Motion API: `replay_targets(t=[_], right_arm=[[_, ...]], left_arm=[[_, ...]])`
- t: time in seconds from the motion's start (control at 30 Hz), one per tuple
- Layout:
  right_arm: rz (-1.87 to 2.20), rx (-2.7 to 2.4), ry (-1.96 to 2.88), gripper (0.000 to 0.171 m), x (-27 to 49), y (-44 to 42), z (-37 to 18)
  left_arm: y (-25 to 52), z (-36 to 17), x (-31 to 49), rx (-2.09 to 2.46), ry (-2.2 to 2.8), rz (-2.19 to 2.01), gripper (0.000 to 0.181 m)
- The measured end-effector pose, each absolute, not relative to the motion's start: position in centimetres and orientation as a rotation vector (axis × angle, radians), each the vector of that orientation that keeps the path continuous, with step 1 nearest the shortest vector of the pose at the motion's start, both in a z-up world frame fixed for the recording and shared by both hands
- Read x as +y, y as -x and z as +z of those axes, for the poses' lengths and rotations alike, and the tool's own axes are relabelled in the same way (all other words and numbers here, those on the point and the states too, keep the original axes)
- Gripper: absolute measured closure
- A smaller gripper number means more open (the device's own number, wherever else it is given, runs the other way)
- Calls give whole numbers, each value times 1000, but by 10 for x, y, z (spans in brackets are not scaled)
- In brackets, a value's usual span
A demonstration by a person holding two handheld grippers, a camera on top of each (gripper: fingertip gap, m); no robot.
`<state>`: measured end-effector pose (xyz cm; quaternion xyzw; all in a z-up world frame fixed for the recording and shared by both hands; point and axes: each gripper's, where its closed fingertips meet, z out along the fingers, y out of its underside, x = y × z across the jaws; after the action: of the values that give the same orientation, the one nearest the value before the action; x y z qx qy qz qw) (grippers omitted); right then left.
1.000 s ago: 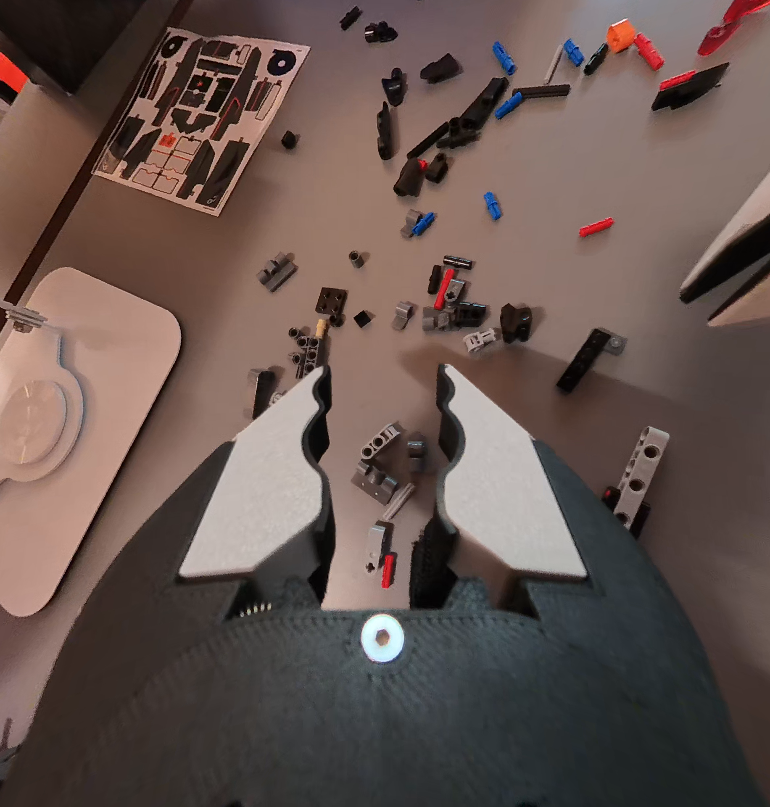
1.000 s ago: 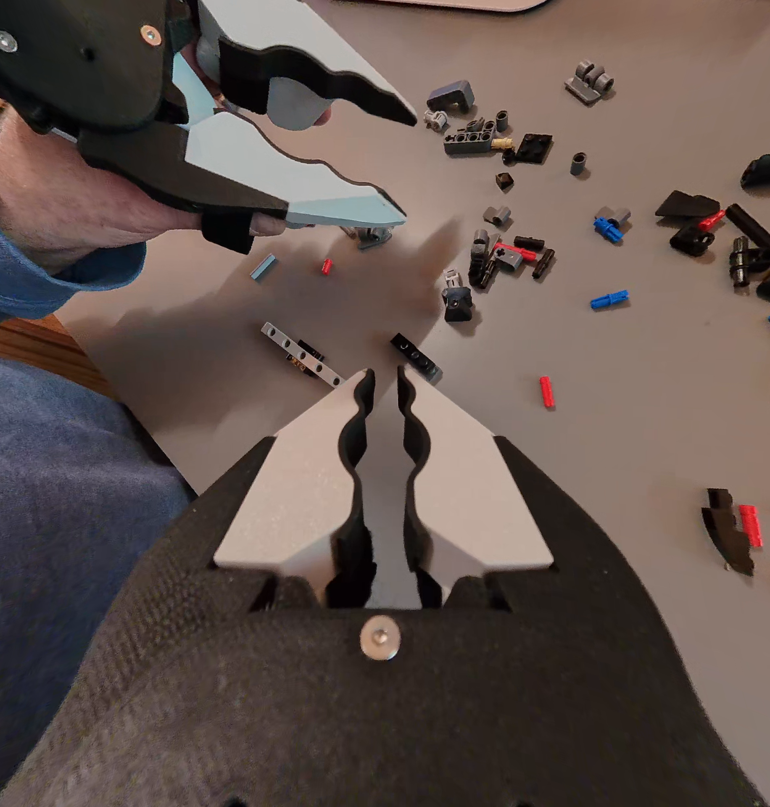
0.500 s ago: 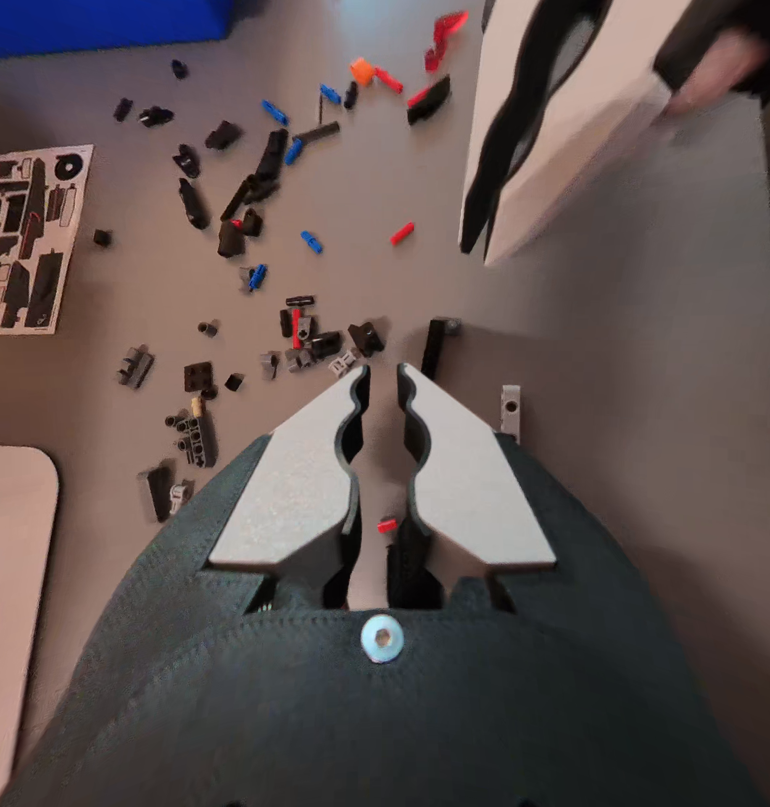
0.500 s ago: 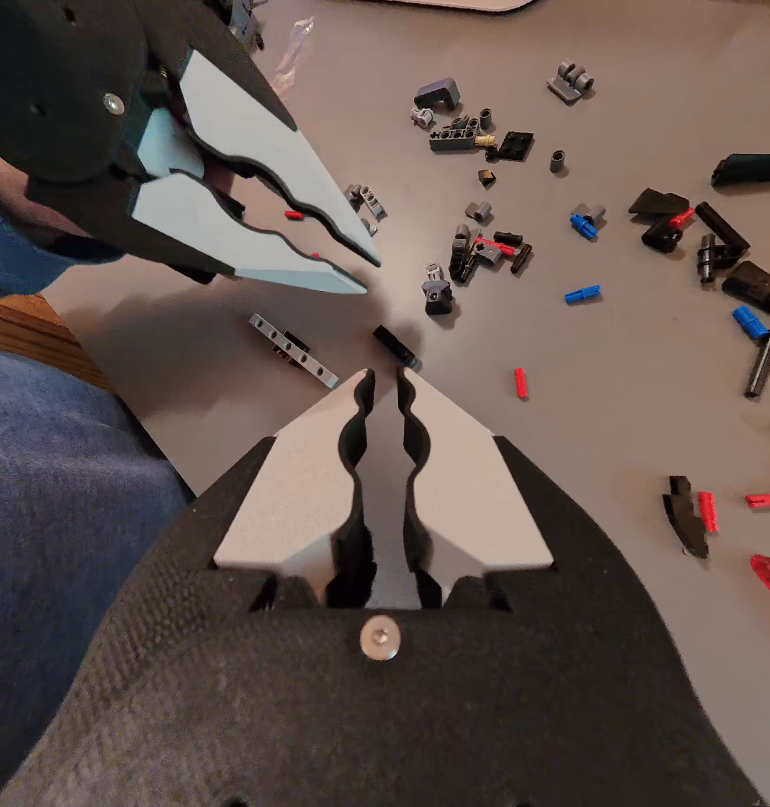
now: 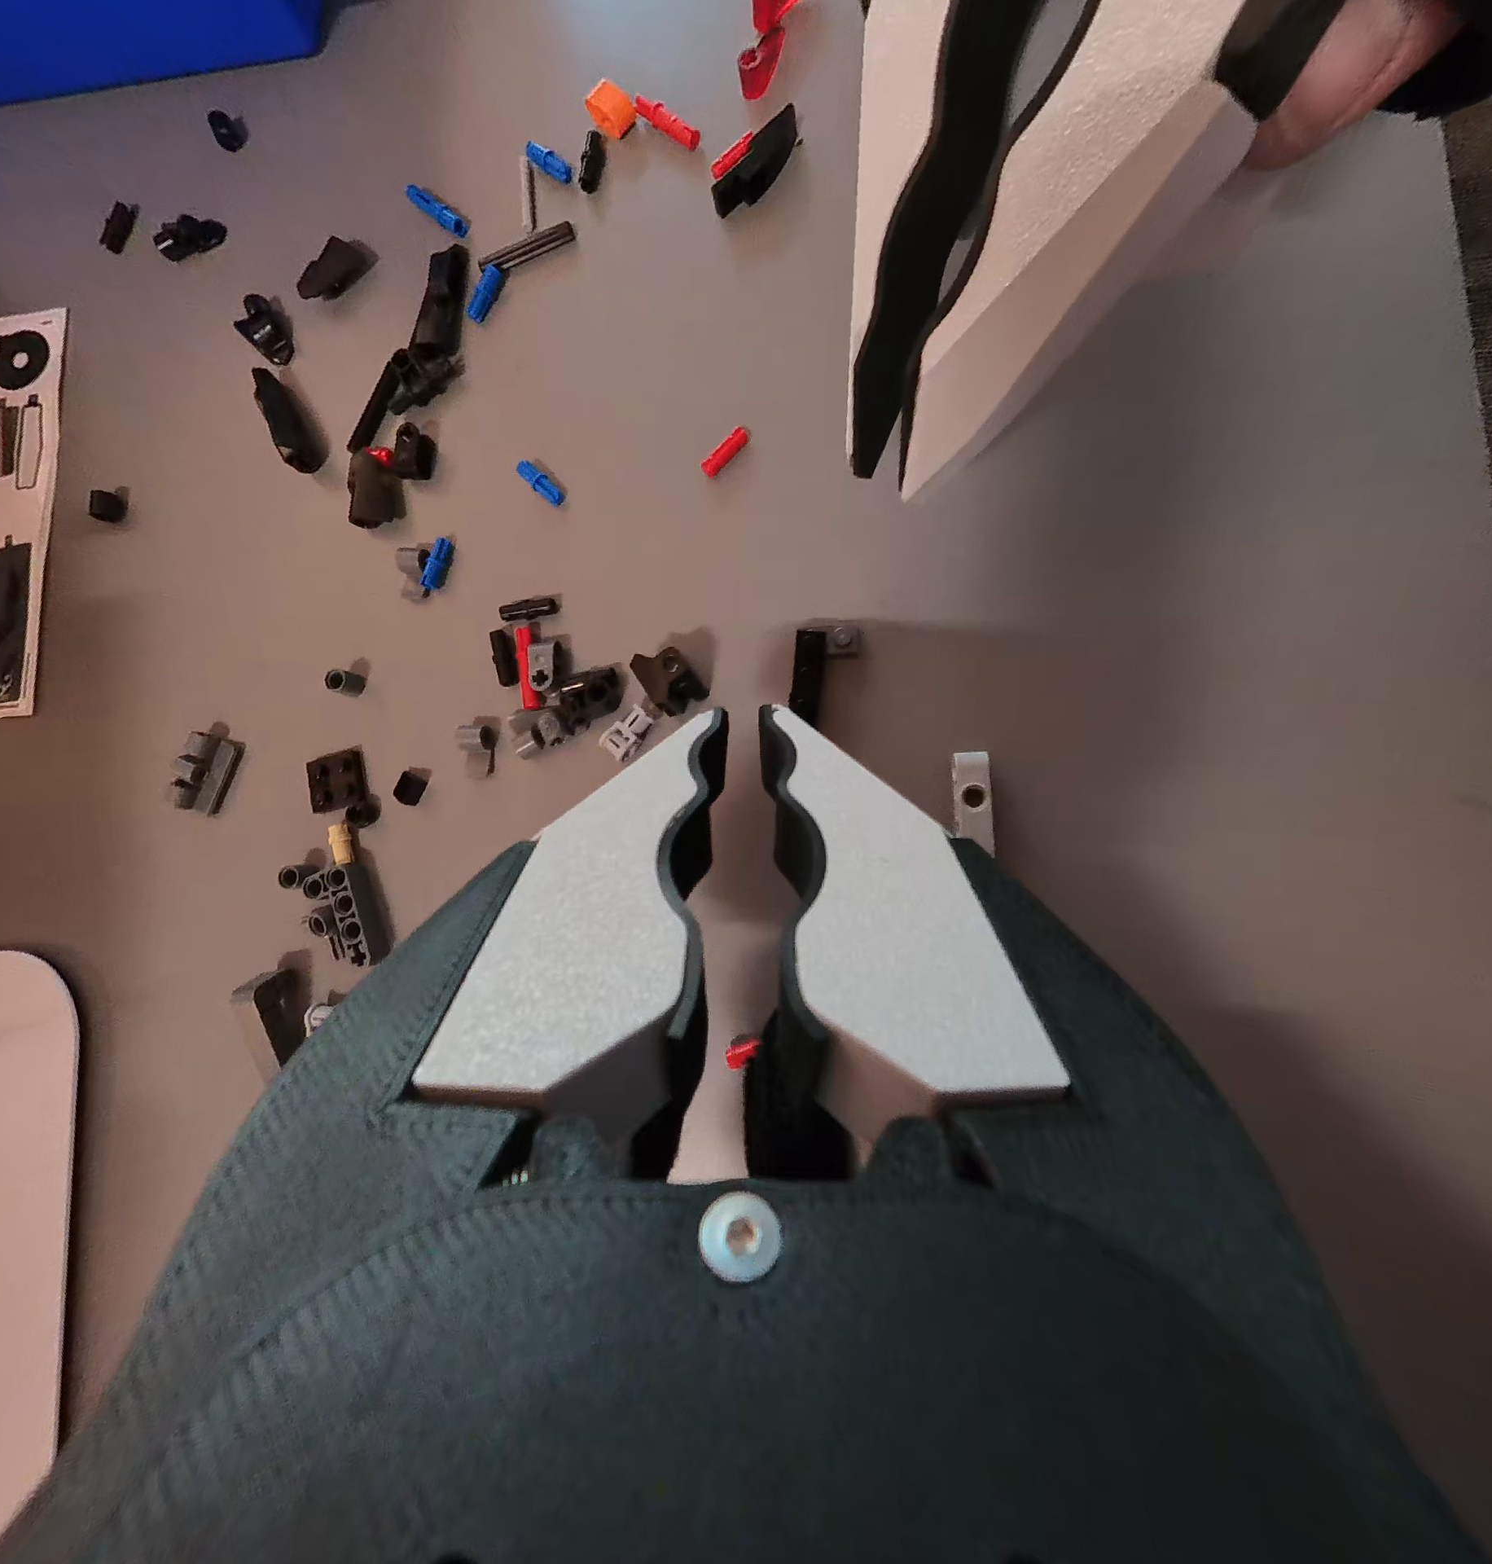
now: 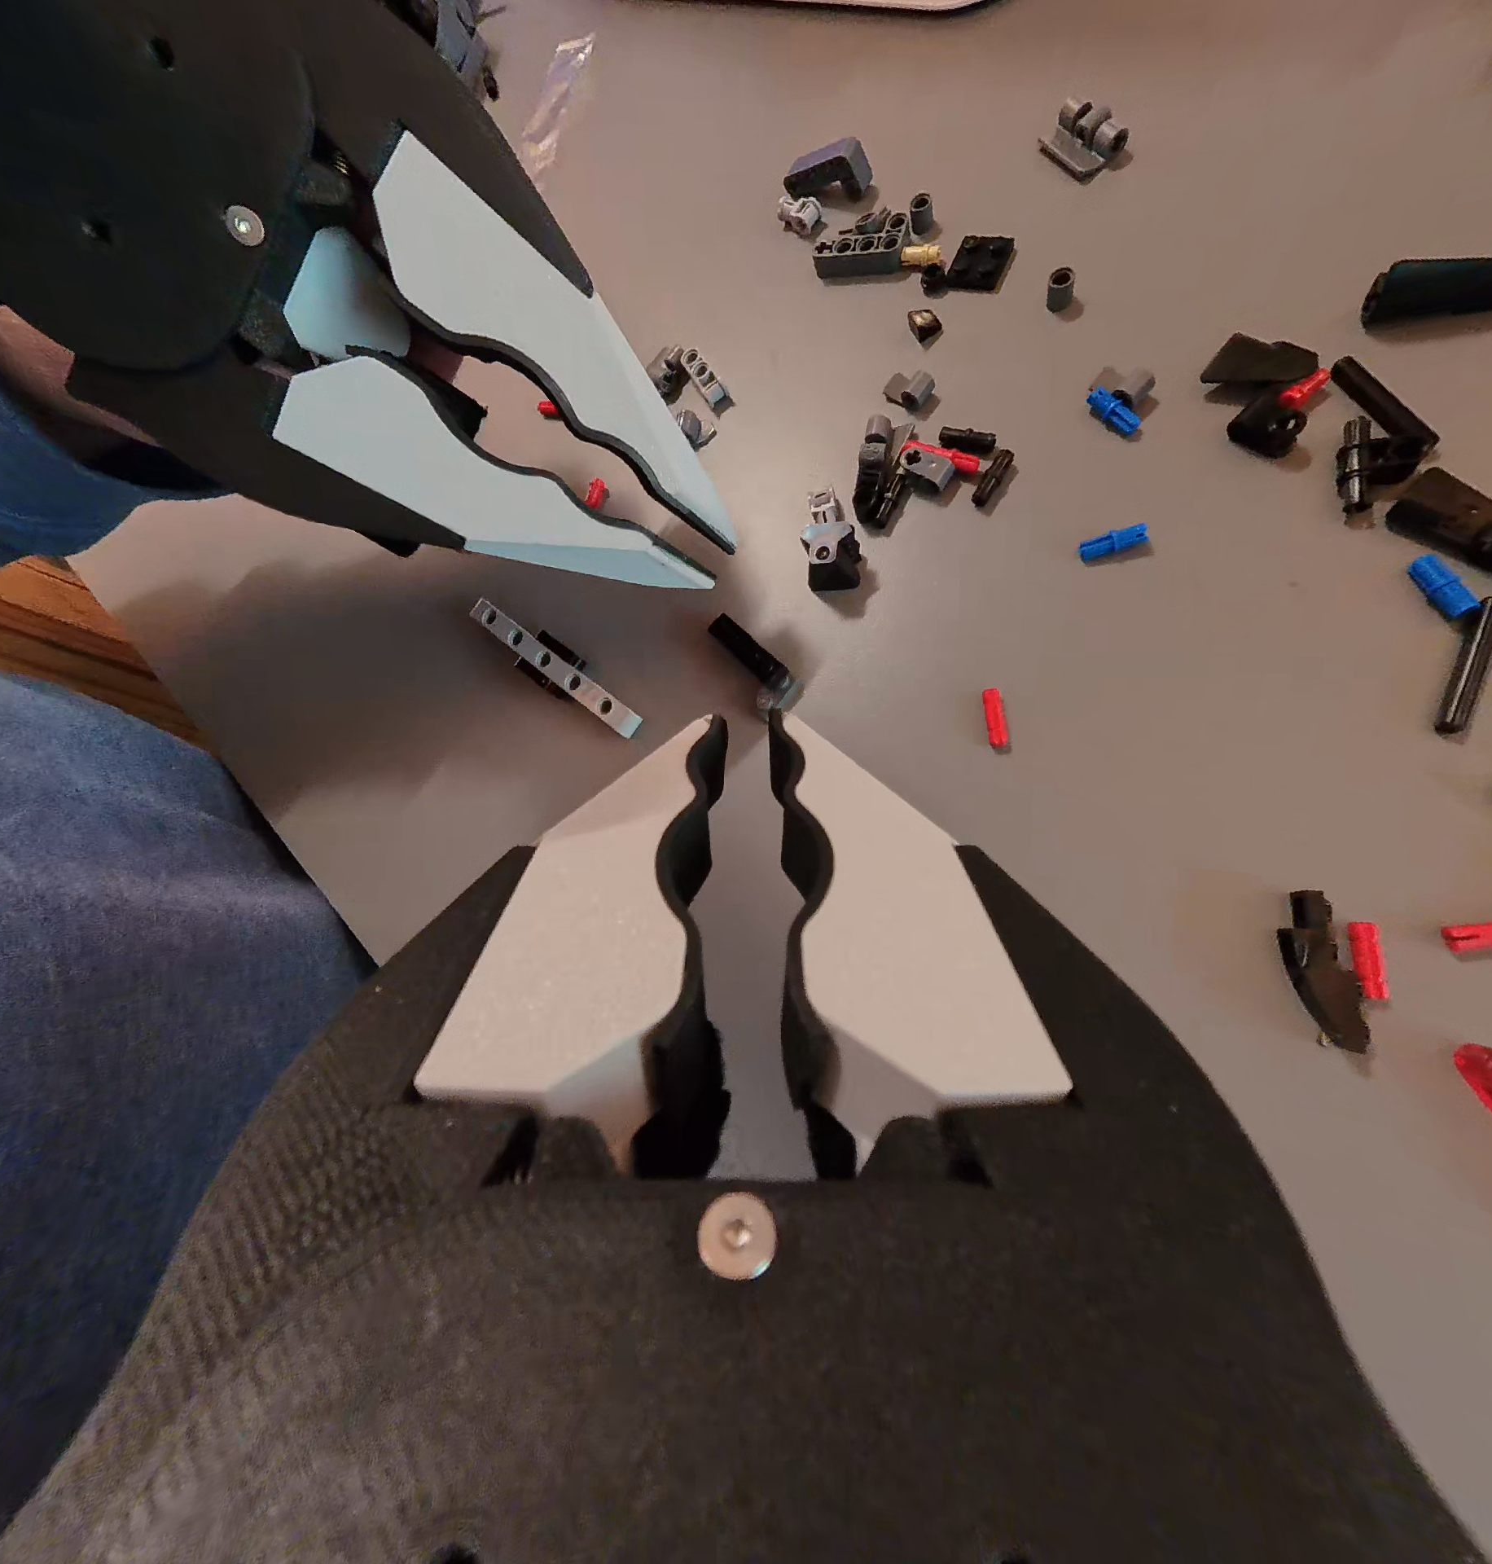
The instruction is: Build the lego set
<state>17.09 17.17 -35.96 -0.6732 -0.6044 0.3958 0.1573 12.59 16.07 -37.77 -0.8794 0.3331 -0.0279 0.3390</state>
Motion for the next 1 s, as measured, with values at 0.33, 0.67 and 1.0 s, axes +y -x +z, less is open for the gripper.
replay_targets(t=[0.33,0.67,1.0], right_arm=[[1100,-1719,1909,163,177,-166,-362],[985,-1817,1853,158,165,-157,-387],[969,-1847,1864,162,162,-153,-400]], left_arm=[[-107,-373,156,738,2303,-79,170],[-119,-389,144,761,2328,-156,158],[-135,-400,154,843,2336,-139,167]])
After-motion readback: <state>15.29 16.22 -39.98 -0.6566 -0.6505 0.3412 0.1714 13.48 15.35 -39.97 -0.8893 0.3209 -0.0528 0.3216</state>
